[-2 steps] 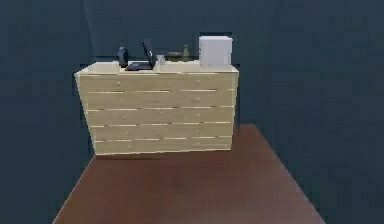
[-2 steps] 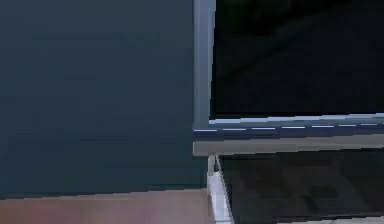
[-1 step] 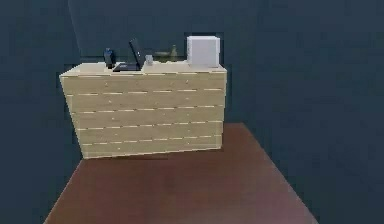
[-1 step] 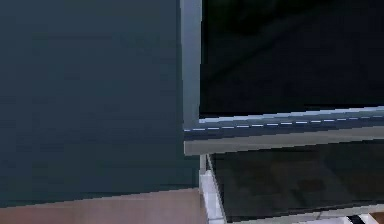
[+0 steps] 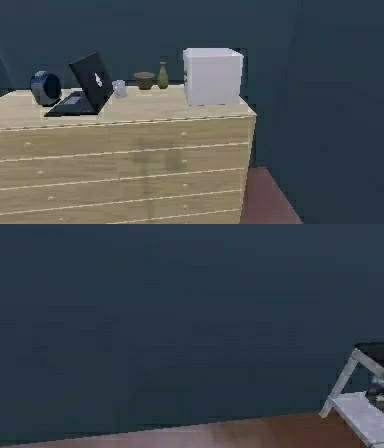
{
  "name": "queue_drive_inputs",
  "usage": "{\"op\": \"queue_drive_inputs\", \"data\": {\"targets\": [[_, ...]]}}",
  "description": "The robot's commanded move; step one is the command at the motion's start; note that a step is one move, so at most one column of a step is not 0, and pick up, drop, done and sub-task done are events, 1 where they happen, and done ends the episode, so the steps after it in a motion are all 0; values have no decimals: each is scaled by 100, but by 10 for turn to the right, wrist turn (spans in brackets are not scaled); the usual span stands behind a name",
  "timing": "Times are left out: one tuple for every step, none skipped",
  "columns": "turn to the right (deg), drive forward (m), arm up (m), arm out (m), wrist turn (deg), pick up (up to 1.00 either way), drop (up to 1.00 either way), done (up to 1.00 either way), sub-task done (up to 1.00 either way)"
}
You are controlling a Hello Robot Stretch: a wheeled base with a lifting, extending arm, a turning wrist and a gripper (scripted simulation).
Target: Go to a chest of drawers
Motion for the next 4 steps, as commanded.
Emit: {"op": "queue_drive_inputs", "data": {"targets": [[180,0,0,0,0,0,0,0,0],[0,10,0,0,0,0,0,0,0],[-420,0,0,0,0,0,0,0,0],[0,0,0,0,0,0,0,100,0]]}}
